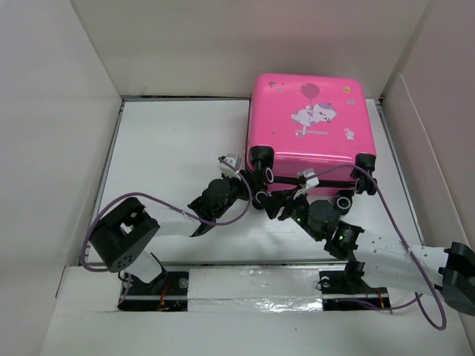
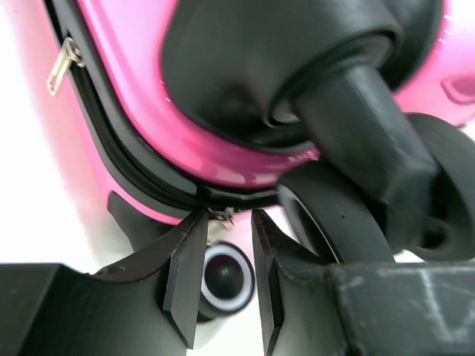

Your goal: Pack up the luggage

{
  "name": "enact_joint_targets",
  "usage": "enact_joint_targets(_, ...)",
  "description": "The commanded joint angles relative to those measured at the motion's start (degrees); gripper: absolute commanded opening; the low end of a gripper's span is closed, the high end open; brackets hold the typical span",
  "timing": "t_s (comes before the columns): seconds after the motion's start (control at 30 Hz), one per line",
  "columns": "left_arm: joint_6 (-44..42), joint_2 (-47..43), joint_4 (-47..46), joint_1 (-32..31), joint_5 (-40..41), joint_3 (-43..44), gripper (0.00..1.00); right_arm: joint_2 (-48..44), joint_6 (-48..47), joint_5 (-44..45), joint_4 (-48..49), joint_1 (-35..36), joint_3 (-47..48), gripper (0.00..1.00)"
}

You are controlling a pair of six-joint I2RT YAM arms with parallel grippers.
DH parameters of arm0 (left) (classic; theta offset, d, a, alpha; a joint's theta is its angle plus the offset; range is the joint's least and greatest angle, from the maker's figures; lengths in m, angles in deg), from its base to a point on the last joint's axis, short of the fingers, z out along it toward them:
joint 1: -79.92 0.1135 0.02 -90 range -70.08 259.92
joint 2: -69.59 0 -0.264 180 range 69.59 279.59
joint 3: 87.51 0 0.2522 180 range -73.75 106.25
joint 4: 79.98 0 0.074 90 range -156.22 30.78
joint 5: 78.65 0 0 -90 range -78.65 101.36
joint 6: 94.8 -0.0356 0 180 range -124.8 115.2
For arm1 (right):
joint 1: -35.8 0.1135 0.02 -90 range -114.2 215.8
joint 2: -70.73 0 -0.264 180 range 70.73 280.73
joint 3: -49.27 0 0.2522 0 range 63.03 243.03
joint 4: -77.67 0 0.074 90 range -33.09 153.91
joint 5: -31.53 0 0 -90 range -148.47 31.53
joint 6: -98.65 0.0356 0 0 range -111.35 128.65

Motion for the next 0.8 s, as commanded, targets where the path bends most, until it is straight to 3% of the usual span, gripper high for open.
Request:
enact_joint_targets(0.0, -0.56, 1.82, -8.88, -0.29, 2.67, 0.80, 0.28, -0.30, -0.58, -0.86, 2.65, -0.52, 2.63, 0.59)
enact_joint_targets(0.33, -1.78, 6.31, -13.55, -2.23, 6.45, 1.07, 0.23, -3.64, -0.40, -1.39, 0.81, -1.04, 1.76, 0.59)
enact_joint_targets(0.43, -2.84, 6.05, -12.94, -3.63, 7.76, 0.63, 0.25, -4.61, -0.40, -1.30, 0.72, -1.57, 1.23, 0.59)
enact_joint_targets(0.57, -3.28, 6.22, -12.41, -3.63, 7.94, 0.46, 0.38, -5.40, -0.40, -1.74, 0.63, -2.10, 0.79, 0.59)
enact_joint_targets(0.77, -3.72, 6.66, -11.44, -4.16, 9.61, 0.46, 0.34, -5.75, -0.67, -2.01, 0.54, -2.10, 0.61, 0.59)
